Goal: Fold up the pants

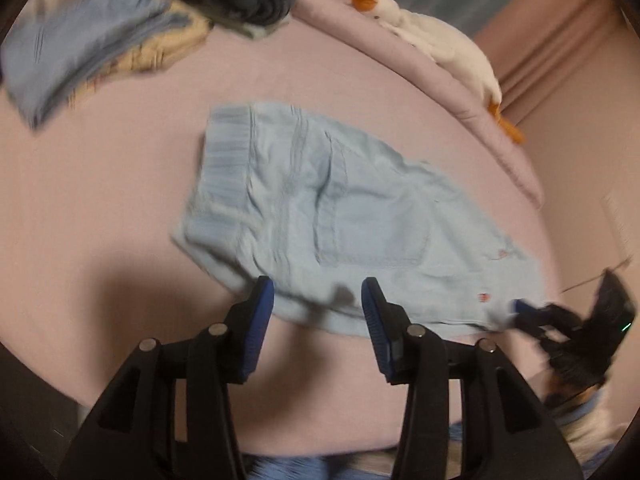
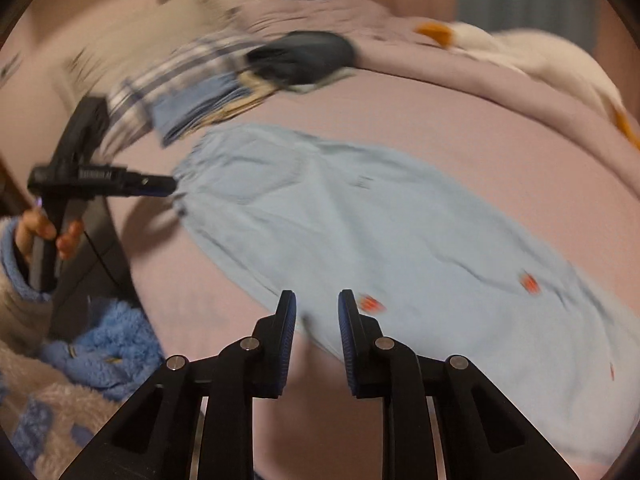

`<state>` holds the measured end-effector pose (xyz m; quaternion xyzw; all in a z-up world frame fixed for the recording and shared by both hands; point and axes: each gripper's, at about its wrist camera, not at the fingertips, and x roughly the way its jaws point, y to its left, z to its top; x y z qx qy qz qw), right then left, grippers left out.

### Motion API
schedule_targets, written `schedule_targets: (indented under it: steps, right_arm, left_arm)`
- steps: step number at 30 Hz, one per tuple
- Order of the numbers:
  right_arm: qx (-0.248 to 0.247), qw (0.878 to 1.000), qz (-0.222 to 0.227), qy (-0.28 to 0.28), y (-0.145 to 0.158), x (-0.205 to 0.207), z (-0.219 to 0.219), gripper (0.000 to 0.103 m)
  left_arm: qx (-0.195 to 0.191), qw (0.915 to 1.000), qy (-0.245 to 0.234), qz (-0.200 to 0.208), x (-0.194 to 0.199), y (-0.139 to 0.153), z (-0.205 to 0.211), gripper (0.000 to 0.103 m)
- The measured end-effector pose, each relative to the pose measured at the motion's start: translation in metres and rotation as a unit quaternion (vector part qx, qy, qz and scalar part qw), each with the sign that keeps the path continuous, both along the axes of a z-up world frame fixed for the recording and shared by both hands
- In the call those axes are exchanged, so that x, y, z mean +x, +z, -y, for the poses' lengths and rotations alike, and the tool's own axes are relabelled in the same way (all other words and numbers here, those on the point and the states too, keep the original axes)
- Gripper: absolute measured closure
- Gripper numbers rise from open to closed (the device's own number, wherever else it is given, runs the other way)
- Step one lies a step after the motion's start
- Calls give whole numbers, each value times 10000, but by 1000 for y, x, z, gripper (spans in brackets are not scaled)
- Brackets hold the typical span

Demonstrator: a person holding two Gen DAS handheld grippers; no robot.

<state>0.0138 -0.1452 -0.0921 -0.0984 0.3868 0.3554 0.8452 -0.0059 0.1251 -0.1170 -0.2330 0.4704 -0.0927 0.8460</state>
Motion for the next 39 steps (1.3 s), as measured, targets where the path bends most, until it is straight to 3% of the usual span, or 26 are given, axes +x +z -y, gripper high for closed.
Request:
schedule_targets:
  steps: [3, 8, 12, 14, 15, 16, 18, 22, 25, 28, 31, 34, 39]
  right_arm:
    - [-298, 9980, 192, 531, -10, -3, -38, 74]
    - [-645, 9938, 434, 794, -17, -2, -66, 74]
    - [-792, 9909, 596, 908, -21, 2, -82, 74]
    - [-877, 9890, 747, 930, -24, 1, -91, 74]
    - [-860, 9892, 759, 913, -24, 2, -91, 80]
    - [-802, 9896, 759, 918, -23, 2, -92, 91]
    - [-772, 9889, 807, 982, -20, -1, -93, 96]
    - [-816, 9835, 940, 1315, -15, -18, -99, 97]
    - [-958, 9839, 722, 1324, -28, -15, -104, 96]
    - [-533, 9906, 400, 1197, -21, -13, -96, 84]
    - [-46, 9938, 181, 1096, -5, -14, -77, 84]
    - [164, 9980, 171, 584, 4, -6, -49, 84]
    - [-185, 9989, -30, -440, -17, 17, -18, 84]
  left_arm:
    - [-455, 9989, 73, -132, -5, -8, 8, 56]
    - [-1117, 9936, 122, -130, 5, -13, 9, 55]
    - [-1244, 9917, 250, -217, 16, -19, 8, 56]
    - [-1356, 9897, 411, -199, 17, -20, 5, 62]
    - [-1319, 9897, 511, -195, 16, -20, 2, 78]
    - [-1274, 9898, 616, -188, 15, -20, -1, 81]
    - [-1425, 9869, 747, -85, 9, -18, -7, 83]
    - [-1101, 9909, 762, 149, -4, -3, -7, 85]
    - [-692, 9953, 669, -58, -6, -8, -2, 85]
    - [-565, 9952, 779, -158, -11, -12, -7, 78]
    - [-108, 9970, 761, 39, -14, 6, -7, 79]
    - [141, 9974, 595, 387, -12, 23, -3, 79]
    - [398, 9965, 526, 516, 21, 16, 0, 79]
